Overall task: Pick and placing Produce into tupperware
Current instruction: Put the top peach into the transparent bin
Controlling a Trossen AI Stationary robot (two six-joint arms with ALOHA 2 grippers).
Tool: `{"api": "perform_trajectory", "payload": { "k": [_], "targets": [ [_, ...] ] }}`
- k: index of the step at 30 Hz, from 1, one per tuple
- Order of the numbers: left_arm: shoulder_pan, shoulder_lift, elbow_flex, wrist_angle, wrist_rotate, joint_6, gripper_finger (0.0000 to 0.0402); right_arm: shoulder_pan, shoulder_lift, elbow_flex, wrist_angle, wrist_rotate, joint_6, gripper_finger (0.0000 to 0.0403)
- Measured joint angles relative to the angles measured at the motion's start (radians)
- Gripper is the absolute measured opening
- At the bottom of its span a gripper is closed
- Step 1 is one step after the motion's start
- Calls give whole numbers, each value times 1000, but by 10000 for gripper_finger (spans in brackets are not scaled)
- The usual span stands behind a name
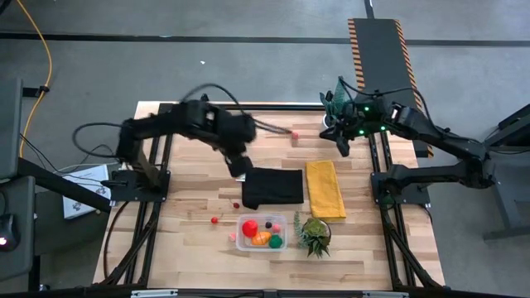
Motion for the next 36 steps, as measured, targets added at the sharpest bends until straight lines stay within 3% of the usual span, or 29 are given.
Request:
{"api": "perform_trajectory", "payload": {
  "k": [8, 17, 26, 30, 36],
  "targets": [
    [81, -152, -106, 1, -52, 79, 7, 22, 128, 0, 114, 3, 96, 16],
    [197, -313, -435, 69, -39, 186, 17, 38, 248, 0, 248, 29, 200, 18],
    [291, -468, -847, 467, 177, 234, 1, 88, 428, 226, 36, 275, 148, 56],
    [334, -495, -965, 608, 273, 236, 5, 88, 512, 336, -57, 339, 170, 75],
    [409, -502, -1077, 689, 320, 273, 1, 75, 628, 502, -197, 382, 224, 105]
  ]
}}
